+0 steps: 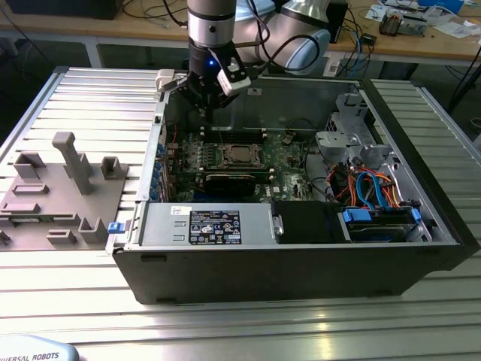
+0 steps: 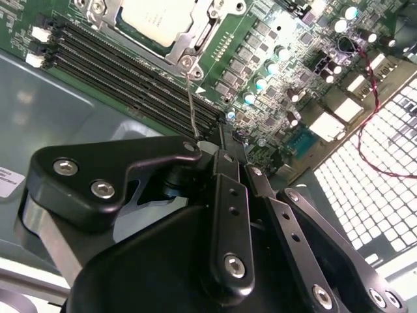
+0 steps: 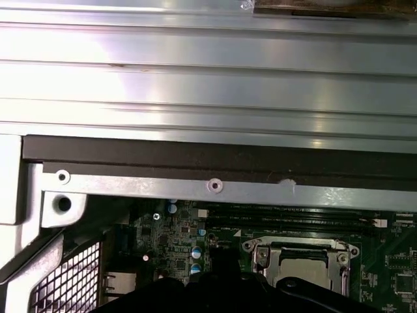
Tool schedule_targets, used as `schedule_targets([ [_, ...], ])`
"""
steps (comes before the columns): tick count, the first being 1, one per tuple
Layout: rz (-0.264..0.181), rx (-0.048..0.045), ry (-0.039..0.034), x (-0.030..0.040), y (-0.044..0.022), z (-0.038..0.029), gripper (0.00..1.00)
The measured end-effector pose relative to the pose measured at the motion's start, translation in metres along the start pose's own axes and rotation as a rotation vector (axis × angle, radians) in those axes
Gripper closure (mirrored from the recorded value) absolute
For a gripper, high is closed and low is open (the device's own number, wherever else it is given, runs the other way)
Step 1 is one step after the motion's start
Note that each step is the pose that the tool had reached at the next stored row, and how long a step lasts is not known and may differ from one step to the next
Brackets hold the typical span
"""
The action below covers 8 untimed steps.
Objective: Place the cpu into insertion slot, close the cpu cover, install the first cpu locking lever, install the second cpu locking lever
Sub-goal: 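Install the first cpu locking lever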
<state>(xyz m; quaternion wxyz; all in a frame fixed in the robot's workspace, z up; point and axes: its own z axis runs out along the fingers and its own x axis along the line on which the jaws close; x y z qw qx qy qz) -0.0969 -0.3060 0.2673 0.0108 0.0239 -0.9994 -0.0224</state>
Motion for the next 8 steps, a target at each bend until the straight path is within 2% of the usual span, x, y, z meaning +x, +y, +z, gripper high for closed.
schedule_targets([
  [3, 0.0, 0.0005, 0.0002, -0.0049, -0.0003, 0.0, 0.89],
  [8, 0.0, 0.0004, 0.0001, -0.0079, -0.0004, 0.0001, 0.89],
])
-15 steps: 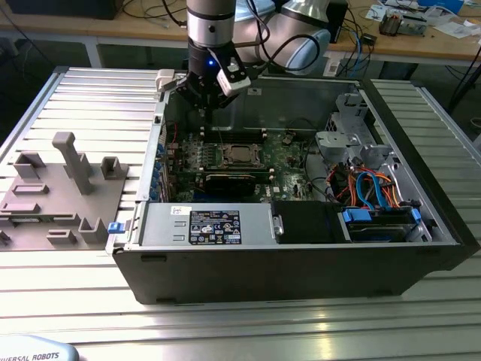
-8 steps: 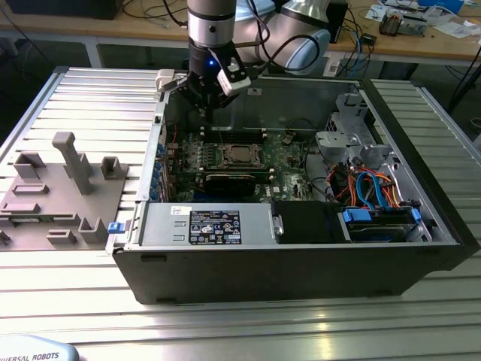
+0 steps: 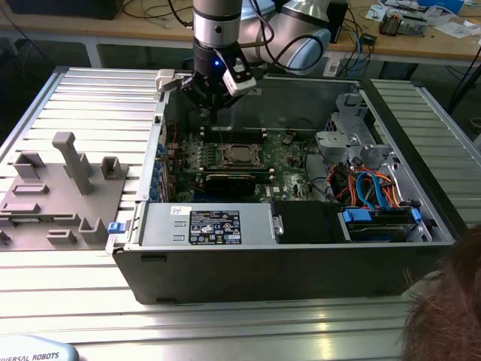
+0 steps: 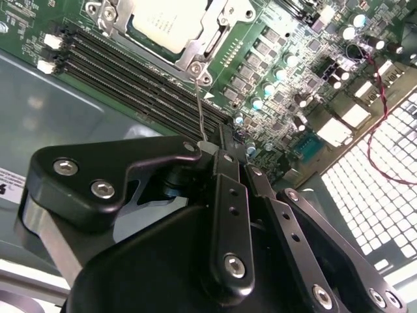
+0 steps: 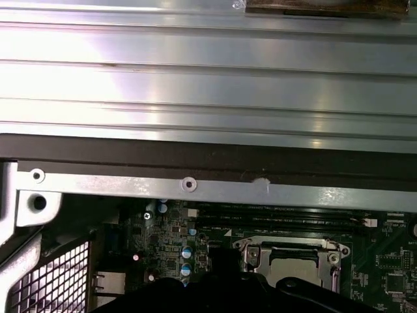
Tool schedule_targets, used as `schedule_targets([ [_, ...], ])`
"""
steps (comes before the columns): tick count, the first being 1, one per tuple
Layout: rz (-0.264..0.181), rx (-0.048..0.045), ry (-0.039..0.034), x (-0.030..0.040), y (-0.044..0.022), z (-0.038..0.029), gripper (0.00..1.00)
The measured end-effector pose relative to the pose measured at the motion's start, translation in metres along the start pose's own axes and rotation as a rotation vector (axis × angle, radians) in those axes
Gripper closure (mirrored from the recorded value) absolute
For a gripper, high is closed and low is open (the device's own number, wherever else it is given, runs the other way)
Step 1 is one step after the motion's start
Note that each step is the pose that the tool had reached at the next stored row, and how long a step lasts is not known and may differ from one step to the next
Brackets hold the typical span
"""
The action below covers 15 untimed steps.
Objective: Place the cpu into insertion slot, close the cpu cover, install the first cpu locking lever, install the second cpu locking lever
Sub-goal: 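Install the first cpu locking lever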
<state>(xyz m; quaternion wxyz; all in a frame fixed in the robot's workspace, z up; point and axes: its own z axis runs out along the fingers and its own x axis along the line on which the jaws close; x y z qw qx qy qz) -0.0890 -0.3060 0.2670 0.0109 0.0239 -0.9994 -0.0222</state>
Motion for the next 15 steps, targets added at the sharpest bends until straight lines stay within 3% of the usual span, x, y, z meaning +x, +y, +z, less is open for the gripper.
schedule_targets([
  [15, 0.0, 0.0001, 0.0, -0.0098, -0.0005, -0.0001, 0.89],
])
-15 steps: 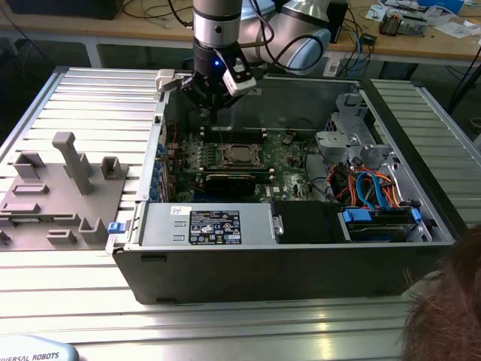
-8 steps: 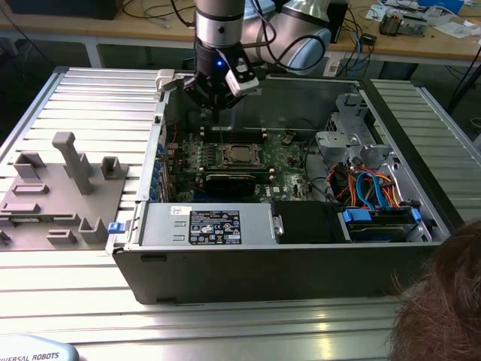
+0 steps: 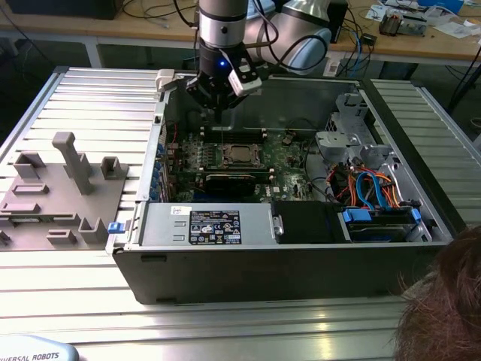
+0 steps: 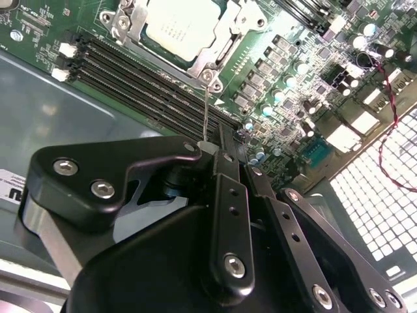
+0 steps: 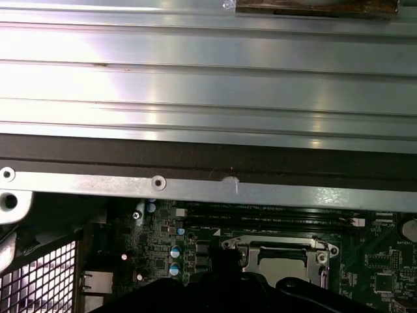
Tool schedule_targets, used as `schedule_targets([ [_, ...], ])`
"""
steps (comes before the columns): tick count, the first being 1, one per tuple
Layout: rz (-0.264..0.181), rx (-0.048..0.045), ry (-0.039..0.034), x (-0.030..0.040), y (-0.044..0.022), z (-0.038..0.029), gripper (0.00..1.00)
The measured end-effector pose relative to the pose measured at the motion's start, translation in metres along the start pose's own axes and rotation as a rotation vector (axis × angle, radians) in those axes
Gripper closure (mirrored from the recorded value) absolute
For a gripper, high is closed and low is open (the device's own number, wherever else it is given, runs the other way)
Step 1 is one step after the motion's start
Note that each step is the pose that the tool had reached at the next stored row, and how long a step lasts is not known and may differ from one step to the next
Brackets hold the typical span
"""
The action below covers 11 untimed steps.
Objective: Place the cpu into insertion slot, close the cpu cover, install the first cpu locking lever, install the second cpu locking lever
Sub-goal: 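Install the first cpu locking lever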
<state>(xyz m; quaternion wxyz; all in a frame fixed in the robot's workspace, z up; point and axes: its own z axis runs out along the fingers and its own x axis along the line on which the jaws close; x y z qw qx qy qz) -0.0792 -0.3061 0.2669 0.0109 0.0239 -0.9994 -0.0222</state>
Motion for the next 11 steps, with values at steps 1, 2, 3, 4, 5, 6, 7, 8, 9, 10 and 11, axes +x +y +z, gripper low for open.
schedule_targets([
  [1, 0.0, 0.0, 0.0, -0.001, 0.0, 0.0, 0.89],
  [2, 0.0, 0.0, 0.0, -0.0017, -0.0001, 0.0, 0.89],
  [3, 0.0, 0.0, 0.0, -0.0022, -0.0001, 0.0, 0.89],
  [4, 0.0, -0.0001, 0.0, -0.0032, -0.0002, 0.0, 0.89],
  [5, 0.0, 0.0, 0.0, -0.0037, -0.0002, 0.0, 0.89],
  [6, 0.0, 0.0, 0.0, -0.0041, -0.0002, 0.0, 0.89],
  [7, 0.0, 0.0, 0.0, -0.0045, -0.0002, -0.0001, 0.89],
  [8, 0.0, 0.0, 0.0, -0.0049, -0.0002, -0.0001, 0.89],
  [9, 0.0, 0.0, 0.0, -0.0058, -0.0003, -0.0001, 0.89],
  [10, 0.0, 0.0, 0.0, -0.0062, -0.0003, -0.0001, 0.89],
  [11, 0.0, 0.0, 0.0001, -0.0067, -0.0003, -0.0001, 0.89],
])
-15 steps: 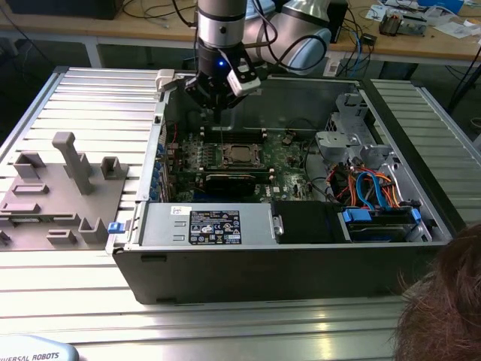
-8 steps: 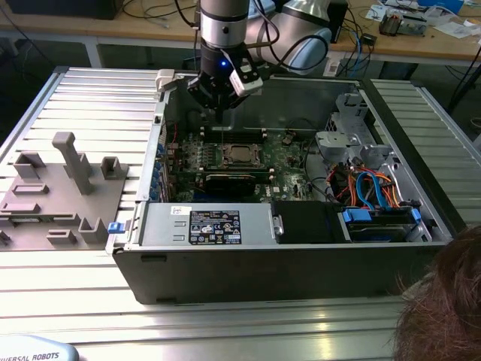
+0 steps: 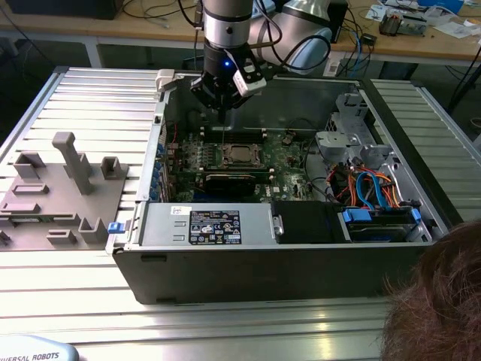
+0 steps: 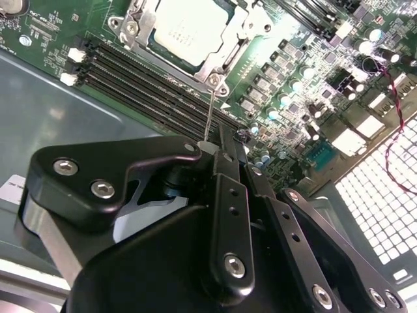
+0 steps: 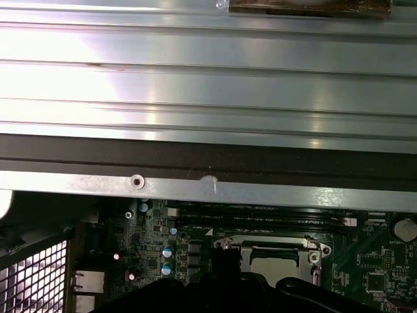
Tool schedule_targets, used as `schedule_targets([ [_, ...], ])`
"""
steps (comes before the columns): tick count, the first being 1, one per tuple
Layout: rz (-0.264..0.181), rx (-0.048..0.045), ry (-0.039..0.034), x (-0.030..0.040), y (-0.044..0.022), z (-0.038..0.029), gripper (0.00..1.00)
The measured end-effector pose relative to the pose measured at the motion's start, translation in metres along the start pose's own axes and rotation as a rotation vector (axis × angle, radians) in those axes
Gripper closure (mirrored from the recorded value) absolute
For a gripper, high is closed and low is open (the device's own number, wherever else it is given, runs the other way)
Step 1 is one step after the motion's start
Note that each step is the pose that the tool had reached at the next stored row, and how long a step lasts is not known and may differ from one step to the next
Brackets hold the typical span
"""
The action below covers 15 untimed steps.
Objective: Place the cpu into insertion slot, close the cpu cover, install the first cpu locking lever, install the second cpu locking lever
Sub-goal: 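Install the first cpu locking lever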
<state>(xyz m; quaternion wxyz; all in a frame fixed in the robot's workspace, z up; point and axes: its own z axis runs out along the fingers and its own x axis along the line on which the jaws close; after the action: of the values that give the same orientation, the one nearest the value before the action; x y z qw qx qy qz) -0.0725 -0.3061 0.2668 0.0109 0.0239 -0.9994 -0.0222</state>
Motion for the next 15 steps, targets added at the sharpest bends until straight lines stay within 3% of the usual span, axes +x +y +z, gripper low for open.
schedule_targets([
  [15, 0.0, 0.0, -0.0001, -0.0076, -0.0004, 0.0001, 0.89],
])
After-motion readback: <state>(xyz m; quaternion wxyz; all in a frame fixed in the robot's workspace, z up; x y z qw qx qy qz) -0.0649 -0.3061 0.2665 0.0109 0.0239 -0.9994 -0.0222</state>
